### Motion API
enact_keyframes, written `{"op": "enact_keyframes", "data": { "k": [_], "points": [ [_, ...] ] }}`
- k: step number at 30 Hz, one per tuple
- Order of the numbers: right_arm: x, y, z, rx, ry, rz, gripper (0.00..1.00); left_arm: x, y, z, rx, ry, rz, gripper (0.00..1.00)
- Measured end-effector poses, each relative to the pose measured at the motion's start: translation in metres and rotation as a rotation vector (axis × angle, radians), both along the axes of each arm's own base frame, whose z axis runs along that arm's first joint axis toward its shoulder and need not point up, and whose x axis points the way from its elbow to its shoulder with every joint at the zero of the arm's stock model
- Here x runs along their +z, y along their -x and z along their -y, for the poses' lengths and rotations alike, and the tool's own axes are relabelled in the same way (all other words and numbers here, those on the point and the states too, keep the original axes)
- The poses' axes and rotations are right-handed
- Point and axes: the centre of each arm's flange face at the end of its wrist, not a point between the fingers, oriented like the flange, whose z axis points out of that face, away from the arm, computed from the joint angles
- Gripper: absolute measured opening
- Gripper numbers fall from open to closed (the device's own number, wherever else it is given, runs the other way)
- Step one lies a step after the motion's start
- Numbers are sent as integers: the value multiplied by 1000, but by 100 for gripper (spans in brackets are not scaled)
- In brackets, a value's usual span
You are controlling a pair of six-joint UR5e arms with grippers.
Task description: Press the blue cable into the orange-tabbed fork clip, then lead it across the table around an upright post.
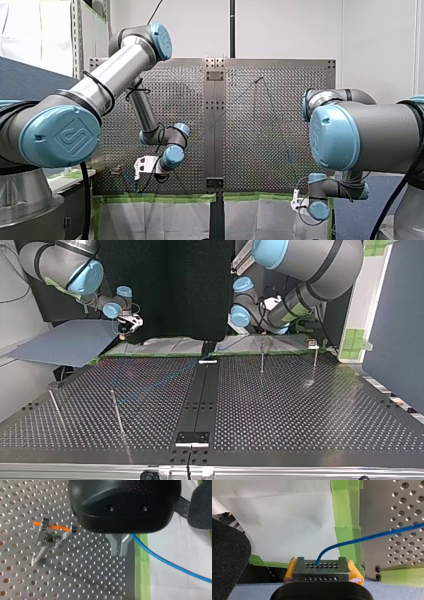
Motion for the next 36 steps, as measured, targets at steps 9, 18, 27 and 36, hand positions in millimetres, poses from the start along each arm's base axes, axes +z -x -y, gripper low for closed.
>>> {"op": "enact_keyframes", "data": {
  "k": [9, 18, 27, 36],
  "points": [
    [0, 0, 0, 0, 0, 0, 0, 2, -2, -11, 46, -34, 1, 0],
    [0, 0, 0, 1, -1, 0, 0, 2, -9, -24, 62, -56, -3, 0],
    [0, -1, -1, 3, -2, -4, 0, 1, -25, -45, 60, -88, -11, 0],
    [0, -2, -1, 5, -2, -5, 0, -1, -36, -43, -16, -98, 4, 0]
  ]
}}
